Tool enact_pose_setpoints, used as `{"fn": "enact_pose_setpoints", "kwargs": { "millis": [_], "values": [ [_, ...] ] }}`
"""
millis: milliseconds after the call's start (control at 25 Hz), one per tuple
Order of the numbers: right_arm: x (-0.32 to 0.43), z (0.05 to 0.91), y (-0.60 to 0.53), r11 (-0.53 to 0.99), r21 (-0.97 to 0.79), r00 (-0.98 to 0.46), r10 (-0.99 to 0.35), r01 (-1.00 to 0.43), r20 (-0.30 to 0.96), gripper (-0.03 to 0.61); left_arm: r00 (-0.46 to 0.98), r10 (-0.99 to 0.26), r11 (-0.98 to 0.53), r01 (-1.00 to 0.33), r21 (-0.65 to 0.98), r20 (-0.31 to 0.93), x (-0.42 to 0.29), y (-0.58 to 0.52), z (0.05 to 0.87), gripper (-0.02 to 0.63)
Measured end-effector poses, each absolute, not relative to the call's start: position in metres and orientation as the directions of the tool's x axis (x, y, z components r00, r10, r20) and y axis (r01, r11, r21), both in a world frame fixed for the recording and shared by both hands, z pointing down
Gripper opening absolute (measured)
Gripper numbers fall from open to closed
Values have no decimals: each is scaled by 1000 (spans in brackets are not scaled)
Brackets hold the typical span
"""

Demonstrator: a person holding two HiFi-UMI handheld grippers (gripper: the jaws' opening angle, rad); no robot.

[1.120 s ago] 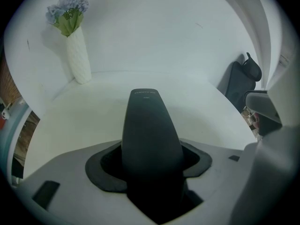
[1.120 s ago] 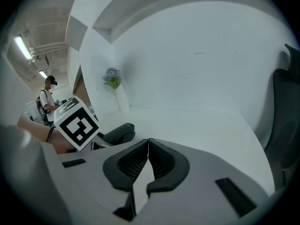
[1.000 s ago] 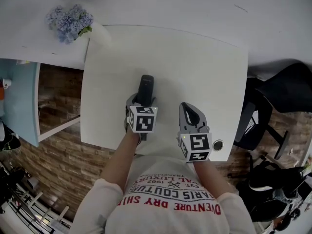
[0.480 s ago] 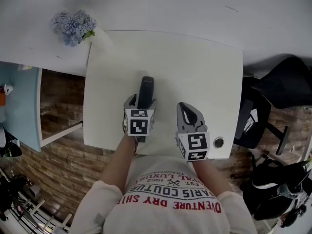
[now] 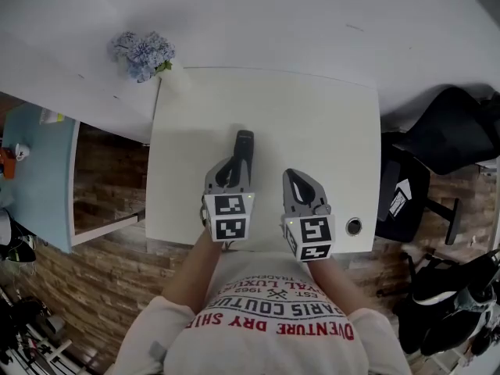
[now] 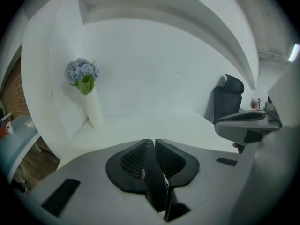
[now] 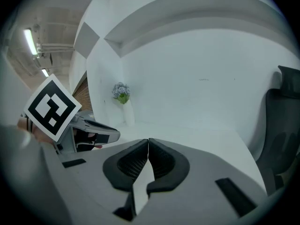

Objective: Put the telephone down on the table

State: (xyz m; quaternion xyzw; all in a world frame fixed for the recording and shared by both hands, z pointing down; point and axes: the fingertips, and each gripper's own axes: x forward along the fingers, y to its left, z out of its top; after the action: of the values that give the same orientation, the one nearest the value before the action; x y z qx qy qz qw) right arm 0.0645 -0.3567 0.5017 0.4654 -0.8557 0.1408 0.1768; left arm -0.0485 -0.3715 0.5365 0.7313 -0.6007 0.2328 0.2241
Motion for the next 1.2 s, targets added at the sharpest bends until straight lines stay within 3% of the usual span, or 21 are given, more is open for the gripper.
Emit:
{"fn": "enact_pose_setpoints", "kwargs": {
  "millis": [240,720,1200],
  "values": [
    [50,473,-340,519,-48,-498,-785,-853,368,26,188,-834,-216,-976,6,519,-54,-352,500,26],
    [27,416,-297,507,23,-495,-849,-862,186,25,342,-927,-342,-939,26,153,-60,-306,394,25],
    [12,394,-281,538,62,-529,-841,-841,115,25,364,-929,-367,-929,-40,70,-60,-285,375,25]
  ]
}}
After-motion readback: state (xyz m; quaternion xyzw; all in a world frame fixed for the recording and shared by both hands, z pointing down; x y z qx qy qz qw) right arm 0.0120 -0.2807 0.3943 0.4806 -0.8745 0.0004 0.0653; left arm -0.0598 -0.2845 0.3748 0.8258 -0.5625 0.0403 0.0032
